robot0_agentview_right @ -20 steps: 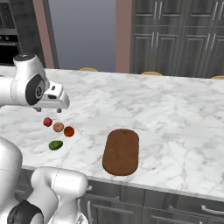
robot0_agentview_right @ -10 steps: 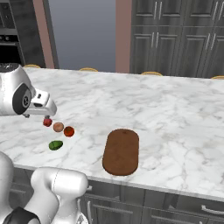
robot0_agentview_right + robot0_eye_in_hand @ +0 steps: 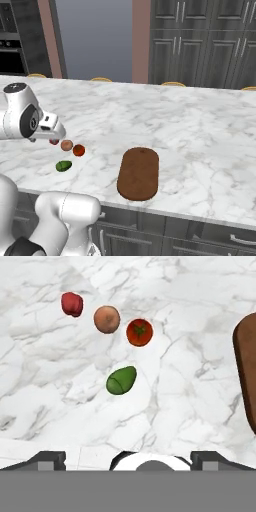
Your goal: Place the avocado, onion, tomato, and bell pepper on the cutting board.
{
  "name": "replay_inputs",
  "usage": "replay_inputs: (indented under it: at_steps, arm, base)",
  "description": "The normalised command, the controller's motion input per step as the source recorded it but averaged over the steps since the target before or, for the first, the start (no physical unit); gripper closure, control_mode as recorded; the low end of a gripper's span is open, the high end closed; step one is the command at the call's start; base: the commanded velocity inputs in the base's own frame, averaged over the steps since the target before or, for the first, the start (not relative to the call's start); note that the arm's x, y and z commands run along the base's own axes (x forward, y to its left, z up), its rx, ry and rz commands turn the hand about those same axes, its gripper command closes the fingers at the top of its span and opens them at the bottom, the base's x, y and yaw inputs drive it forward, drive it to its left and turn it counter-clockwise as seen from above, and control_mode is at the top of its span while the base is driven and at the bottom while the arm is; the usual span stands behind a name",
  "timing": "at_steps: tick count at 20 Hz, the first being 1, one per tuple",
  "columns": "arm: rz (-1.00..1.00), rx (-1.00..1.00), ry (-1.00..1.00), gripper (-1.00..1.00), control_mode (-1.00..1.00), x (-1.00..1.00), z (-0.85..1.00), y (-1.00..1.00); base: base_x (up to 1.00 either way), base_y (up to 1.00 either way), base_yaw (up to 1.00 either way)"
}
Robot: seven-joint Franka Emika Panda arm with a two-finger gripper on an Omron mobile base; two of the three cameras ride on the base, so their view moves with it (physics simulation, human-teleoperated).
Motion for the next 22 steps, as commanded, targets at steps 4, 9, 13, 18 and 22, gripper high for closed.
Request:
replay_inputs:
  at_steps: [4, 9, 13, 18, 22]
  arm:
    - [0.0, 0.0, 0.03, -1.0, -1.0, 0.3, -0.3, 0.08]
    - [0.0, 0.0, 0.01, -1.0, -1.0, 0.31, -0.23, 0.03]
    - [0.0, 0.0, 0.06, -1.0, -1.0, 0.37, -0.29, 0.05]
    - [0.0, 0.0, 0.08, -1.0, -1.0, 0.22, -0.33, 0.05]
    - [0.0, 0.0, 0.07, -1.0, -1.0, 0.09, -0.37, 0.13]
  base:
    - [0.0, 0.0, 0.0]
    - [0.0, 0.0, 0.0]
    - [0.0, 0.0, 0.0]
    - [0.0, 0.0, 0.0]
    - [0.0, 0.0, 0.0]
